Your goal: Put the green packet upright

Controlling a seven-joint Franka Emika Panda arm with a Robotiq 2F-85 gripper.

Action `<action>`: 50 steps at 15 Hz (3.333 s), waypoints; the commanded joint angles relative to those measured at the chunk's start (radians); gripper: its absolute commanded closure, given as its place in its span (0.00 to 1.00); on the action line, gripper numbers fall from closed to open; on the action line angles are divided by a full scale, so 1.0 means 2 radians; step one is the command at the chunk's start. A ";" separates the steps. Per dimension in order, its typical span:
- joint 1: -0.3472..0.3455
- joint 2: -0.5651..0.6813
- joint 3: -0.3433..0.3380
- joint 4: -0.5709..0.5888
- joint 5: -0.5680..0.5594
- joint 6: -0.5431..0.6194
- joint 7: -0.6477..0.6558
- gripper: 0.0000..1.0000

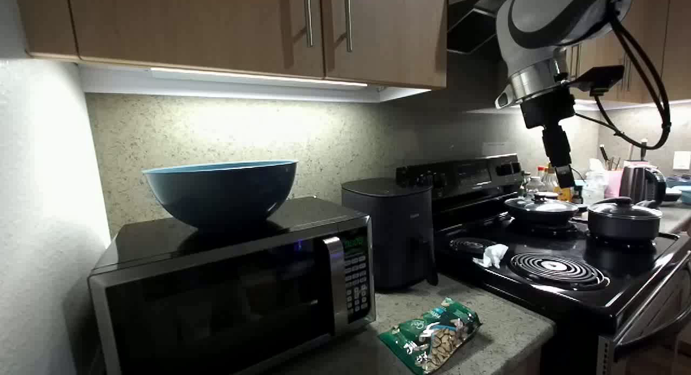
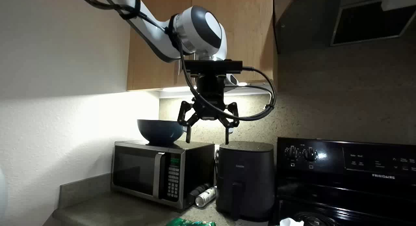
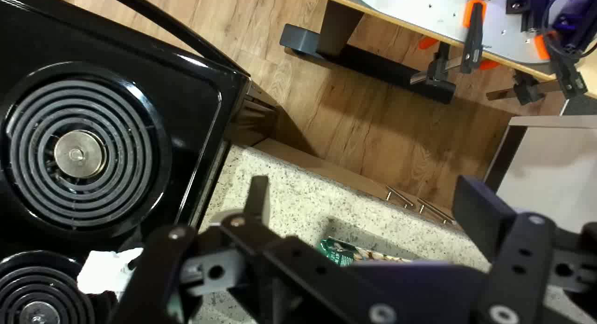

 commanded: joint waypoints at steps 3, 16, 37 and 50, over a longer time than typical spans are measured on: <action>0.003 0.000 -0.002 0.001 -0.001 -0.001 0.001 0.00; 0.032 0.061 0.031 -0.059 0.030 0.085 0.044 0.00; 0.078 0.172 0.108 -0.051 0.028 0.103 0.055 0.00; 0.087 0.244 0.134 -0.055 0.074 0.302 0.083 0.00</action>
